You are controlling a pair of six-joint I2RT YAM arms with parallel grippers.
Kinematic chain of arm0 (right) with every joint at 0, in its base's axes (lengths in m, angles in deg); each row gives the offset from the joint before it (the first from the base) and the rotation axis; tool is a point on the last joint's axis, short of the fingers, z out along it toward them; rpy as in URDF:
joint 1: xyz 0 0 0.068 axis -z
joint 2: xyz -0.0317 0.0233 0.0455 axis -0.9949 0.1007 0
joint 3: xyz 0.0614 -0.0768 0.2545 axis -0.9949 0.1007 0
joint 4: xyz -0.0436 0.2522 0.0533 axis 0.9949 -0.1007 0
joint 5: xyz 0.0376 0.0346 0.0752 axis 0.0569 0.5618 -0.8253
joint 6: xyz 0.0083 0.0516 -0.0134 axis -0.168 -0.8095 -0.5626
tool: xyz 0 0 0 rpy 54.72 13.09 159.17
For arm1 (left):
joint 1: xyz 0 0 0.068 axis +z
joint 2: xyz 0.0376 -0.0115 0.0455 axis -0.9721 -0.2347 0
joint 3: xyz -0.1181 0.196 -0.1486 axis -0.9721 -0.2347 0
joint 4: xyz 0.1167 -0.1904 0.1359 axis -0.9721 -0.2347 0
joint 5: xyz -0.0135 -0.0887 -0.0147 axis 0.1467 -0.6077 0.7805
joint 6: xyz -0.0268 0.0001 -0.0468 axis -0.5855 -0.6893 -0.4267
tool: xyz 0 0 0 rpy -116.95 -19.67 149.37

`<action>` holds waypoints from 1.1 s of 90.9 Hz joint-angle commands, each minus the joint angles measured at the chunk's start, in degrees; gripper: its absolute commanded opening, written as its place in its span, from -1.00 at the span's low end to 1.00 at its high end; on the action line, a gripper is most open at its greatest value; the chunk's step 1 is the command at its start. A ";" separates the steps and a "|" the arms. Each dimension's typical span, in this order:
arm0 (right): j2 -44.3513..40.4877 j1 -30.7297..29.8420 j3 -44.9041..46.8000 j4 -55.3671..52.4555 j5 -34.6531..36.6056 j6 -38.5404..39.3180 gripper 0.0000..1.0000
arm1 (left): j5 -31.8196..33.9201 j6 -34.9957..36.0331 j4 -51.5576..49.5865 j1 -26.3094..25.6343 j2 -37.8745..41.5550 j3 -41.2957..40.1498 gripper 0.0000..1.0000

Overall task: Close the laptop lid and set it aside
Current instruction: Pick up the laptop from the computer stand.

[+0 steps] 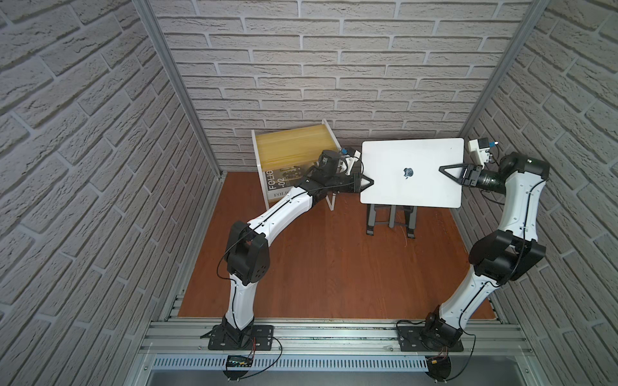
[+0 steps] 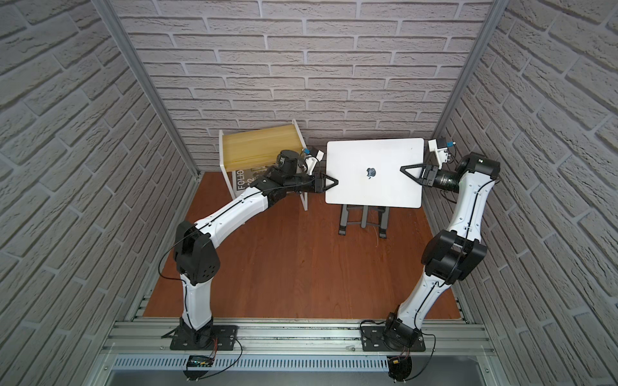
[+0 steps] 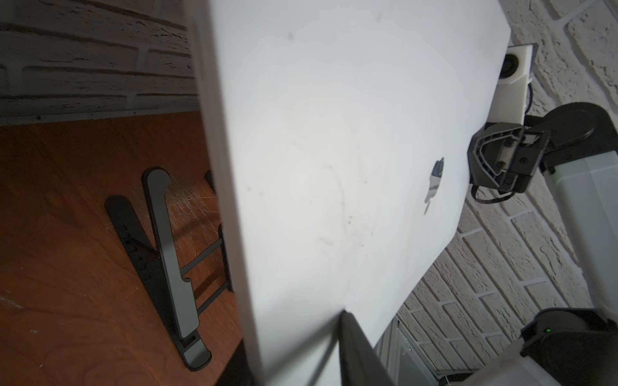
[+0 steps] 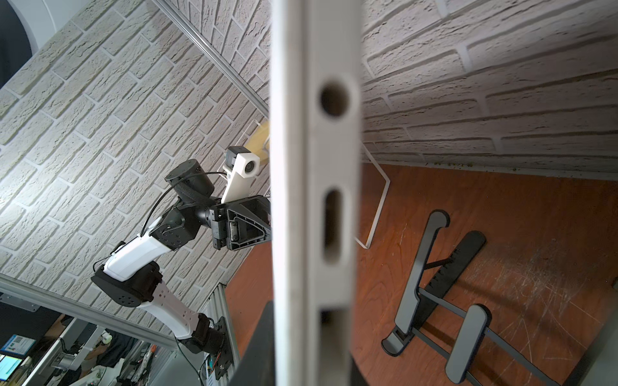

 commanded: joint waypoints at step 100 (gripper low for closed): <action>-10.97 -23.00 -11.32 55.64 28.18 -77.55 -0.93 | 14.09 8.32 -11.75 -6.62 12.39 5.73 -0.51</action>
